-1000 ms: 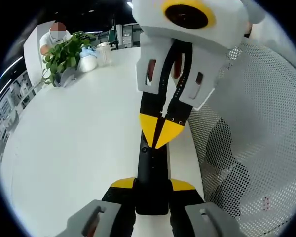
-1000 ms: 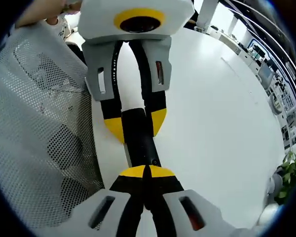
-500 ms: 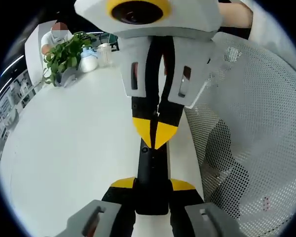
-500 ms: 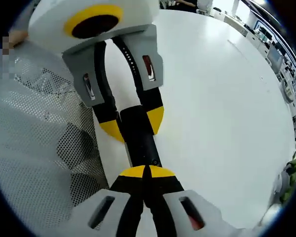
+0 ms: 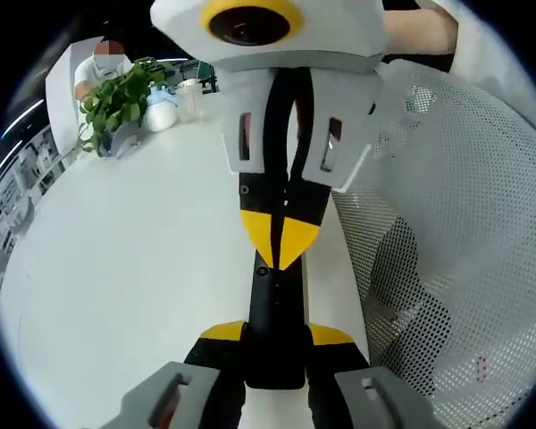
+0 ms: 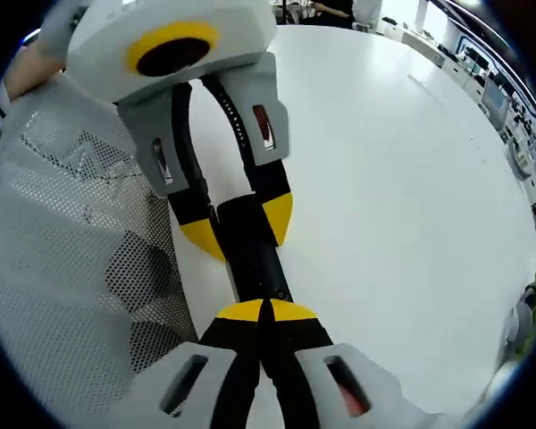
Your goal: Press the specified remote control buttons in sequence, fully releasing each button before pressing the next.
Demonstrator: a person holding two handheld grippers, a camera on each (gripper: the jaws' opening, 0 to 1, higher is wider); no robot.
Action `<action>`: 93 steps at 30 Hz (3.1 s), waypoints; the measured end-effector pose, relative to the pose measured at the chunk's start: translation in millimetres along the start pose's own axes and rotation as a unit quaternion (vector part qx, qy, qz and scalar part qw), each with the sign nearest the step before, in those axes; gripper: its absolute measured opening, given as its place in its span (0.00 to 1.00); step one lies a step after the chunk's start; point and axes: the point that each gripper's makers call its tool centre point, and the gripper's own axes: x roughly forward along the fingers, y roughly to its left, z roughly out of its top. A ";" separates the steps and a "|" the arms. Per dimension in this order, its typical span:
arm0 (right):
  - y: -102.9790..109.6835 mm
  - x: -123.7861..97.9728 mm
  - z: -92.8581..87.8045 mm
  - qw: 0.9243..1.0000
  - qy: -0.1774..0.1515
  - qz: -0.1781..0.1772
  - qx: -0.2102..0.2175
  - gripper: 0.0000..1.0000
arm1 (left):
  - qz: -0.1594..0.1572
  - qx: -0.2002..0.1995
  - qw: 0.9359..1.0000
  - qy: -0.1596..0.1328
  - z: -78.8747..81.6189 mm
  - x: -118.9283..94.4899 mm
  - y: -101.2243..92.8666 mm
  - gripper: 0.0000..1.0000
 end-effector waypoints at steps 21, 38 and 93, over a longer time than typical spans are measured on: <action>1.4 1.8 2.1 0.995 0.021 -0.003 -0.097 0.00 | -0.004 -0.004 1.000 -0.009 -0.2 -1.0 -0.7 0.24; 2.5 -2.0 6.9 0.999 -0.012 0.014 0.028 0.00 | -0.004 -0.013 1.000 -0.015 0.2 -0.6 -0.4 0.24; 1.7 1.0 0.6 1.000 -0.017 -0.002 0.014 0.00 | -0.008 -0.007 1.000 -0.014 1.3 1.1 -2.1 0.24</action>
